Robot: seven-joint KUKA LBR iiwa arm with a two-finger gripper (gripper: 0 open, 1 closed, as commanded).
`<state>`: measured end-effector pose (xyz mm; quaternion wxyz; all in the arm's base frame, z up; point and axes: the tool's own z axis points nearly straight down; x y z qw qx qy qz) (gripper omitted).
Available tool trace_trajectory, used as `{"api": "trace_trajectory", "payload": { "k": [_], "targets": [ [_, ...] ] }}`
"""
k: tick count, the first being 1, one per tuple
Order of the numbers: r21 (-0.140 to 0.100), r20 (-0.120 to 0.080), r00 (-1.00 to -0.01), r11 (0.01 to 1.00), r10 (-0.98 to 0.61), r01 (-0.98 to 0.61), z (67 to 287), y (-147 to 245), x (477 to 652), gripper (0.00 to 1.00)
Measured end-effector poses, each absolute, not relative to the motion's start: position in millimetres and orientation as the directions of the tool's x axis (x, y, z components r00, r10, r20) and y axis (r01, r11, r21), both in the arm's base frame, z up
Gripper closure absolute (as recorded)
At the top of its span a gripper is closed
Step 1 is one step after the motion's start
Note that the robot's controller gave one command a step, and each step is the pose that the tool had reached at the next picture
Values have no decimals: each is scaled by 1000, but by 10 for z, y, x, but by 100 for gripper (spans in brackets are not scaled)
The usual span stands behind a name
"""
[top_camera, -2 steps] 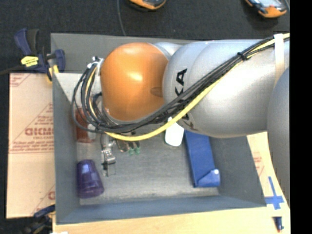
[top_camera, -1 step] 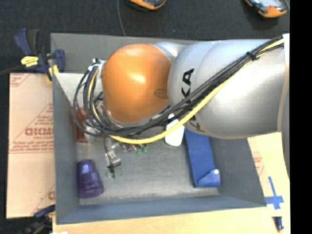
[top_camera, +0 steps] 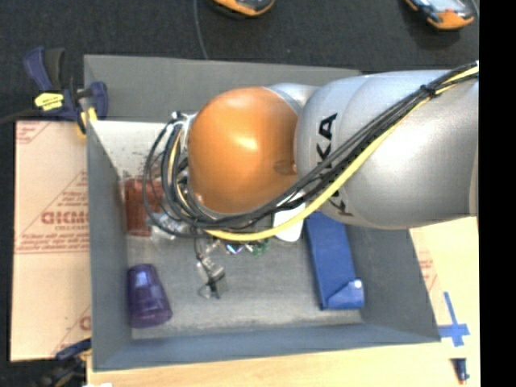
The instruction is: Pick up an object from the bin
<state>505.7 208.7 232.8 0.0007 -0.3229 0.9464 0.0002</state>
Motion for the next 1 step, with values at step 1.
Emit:
{"api": "trace_trajectory", "payload": {
  "k": [1],
  "targets": [
    [1,-4,-928,928,-372,-372,2260,2144,4925,0]
  ]
}}
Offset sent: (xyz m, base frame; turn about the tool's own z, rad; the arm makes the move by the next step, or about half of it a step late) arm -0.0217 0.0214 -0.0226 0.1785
